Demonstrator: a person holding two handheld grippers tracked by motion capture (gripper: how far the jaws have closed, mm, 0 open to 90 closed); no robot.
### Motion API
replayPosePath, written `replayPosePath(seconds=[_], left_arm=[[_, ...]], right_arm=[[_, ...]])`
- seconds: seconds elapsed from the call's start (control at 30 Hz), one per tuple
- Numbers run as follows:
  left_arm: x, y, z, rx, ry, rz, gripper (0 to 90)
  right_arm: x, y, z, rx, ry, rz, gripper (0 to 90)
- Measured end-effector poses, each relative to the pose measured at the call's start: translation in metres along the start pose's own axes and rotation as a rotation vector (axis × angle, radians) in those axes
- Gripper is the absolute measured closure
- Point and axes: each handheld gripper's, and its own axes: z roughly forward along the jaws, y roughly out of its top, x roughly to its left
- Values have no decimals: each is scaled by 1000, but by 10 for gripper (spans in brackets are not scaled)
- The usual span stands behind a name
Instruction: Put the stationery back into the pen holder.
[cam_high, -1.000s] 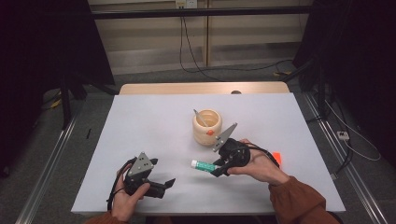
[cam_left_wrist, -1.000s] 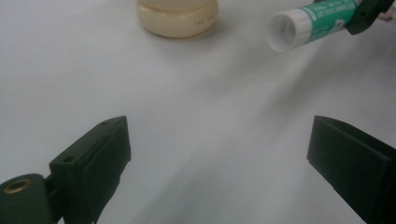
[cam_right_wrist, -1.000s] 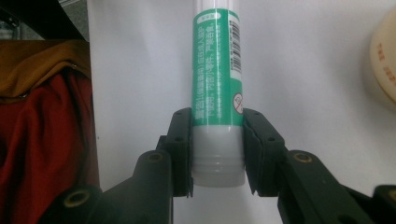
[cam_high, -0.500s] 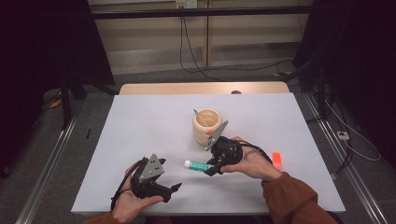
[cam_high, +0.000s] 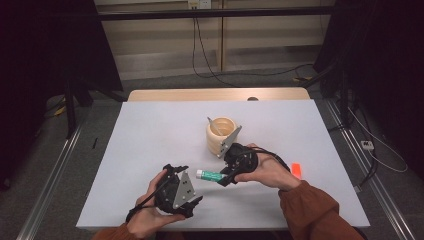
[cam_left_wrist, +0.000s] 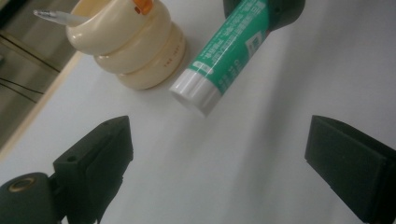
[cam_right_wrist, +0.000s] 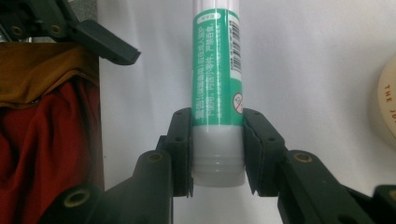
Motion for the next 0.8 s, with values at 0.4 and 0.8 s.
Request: replayPosePath(seconds=[0.4, 0.8], left_arm=[[-17, 0, 13, 55, 193, 259, 135], [-28, 3, 22, 110, 248, 398, 222]], right_arm=[[-1, 0, 0, 5, 0, 17, 661], [-2, 2, 3, 8, 8, 13, 661]])
